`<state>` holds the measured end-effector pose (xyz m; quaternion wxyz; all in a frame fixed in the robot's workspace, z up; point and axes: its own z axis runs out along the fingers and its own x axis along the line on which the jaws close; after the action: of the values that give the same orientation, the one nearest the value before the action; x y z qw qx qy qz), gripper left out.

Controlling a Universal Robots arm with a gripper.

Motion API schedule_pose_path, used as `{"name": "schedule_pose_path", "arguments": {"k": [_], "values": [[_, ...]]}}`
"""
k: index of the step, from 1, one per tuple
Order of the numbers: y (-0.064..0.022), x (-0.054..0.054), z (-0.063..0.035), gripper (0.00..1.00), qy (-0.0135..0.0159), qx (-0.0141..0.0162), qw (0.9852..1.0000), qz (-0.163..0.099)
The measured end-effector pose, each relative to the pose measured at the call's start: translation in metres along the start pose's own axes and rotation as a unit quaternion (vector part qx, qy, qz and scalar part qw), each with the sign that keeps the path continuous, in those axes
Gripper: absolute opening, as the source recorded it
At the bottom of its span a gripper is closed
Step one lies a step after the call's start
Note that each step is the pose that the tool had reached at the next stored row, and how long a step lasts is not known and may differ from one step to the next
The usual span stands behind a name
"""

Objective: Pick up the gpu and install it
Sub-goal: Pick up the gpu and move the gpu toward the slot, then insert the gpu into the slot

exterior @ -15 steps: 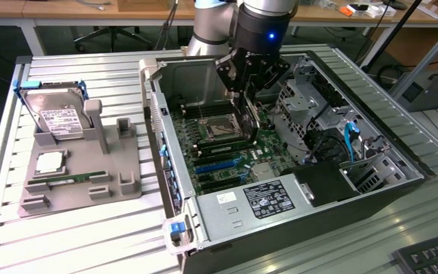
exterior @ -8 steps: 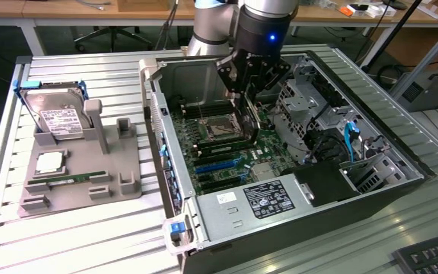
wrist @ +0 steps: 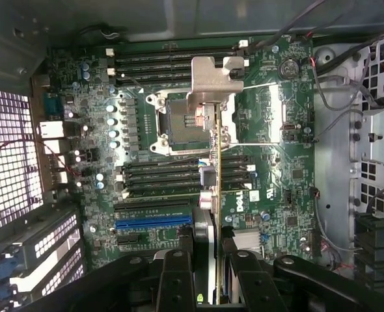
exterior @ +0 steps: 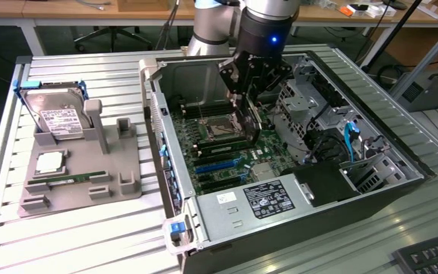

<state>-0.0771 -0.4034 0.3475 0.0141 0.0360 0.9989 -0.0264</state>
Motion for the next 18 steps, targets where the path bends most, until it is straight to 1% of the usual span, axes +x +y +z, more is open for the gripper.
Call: {"name": "schedule_pose_path", "arguments": {"k": [13, 16, 17, 18], "values": [[0.0001, -0.0012, 0.0007, 0.27, 0.0000, 0.0000, 1.0000, 0.000], [0.0001, -0.0012, 0.0007, 0.27, -0.0006, -0.0003, 0.9999, -0.011], [0.0001, -0.0012, 0.0007, 0.27, -0.0009, -0.0005, 0.9998, -0.018], [0.0001, -0.0012, 0.0007, 0.27, -0.0015, -0.0008, 0.9996, -0.030]]}}
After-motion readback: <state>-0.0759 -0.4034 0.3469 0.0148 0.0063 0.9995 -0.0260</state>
